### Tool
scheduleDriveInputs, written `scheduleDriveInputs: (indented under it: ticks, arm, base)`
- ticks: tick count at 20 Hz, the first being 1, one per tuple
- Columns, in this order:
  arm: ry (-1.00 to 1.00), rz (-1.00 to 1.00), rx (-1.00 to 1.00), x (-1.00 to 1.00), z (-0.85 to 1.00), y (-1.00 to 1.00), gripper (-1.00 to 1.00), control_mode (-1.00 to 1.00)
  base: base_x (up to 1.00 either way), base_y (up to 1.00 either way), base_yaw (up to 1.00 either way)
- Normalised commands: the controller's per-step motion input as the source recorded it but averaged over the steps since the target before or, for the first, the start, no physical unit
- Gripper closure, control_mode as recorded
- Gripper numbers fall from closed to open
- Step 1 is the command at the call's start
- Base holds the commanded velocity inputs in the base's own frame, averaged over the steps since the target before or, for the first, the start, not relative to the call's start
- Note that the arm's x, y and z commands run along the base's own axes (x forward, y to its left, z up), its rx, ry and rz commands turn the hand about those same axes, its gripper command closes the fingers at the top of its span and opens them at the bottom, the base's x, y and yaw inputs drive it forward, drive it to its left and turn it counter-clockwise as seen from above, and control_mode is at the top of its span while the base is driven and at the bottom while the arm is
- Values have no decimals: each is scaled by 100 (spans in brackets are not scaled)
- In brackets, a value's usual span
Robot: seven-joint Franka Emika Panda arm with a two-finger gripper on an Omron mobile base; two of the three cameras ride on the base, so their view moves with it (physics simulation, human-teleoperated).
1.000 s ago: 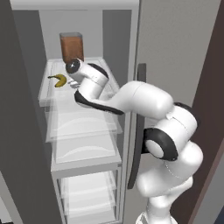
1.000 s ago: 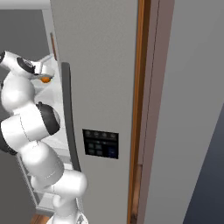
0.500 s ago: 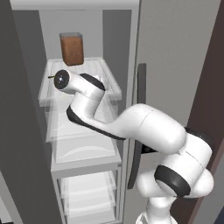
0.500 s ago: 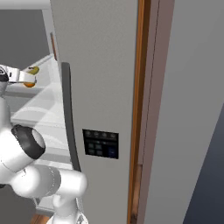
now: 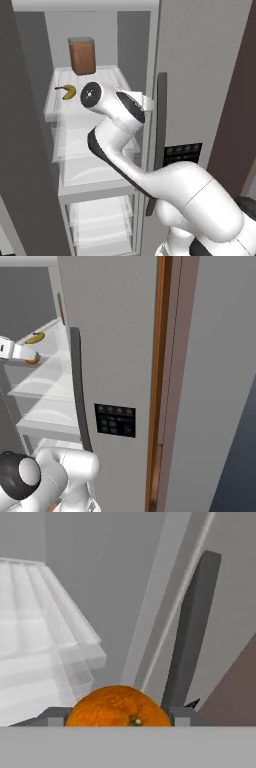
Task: Pick the tangerine and banana from the fridge and place them on the plate next to the blender to make a fruit smoothie.
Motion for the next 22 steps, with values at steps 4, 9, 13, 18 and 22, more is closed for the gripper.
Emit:
scheduleDriveInputs:
  ticks: [4,9,13,18,22]
  arm:
    - [7,-8,0,-85,0,-93,100,-100]
    - [11,-2,0,-55,-3,-98,100,-100]
    - [16,0,1,-22,-1,-84,100,-100]
    - [20,0,0,5,-22,-11,100,-100]
    - [5,0,0,0,-2,0,100,-100]
  base:
    - [0,0,0]
    - [0,0,0]
    - [0,0,0]
    - [0,0,0]
    - [0,0,0]
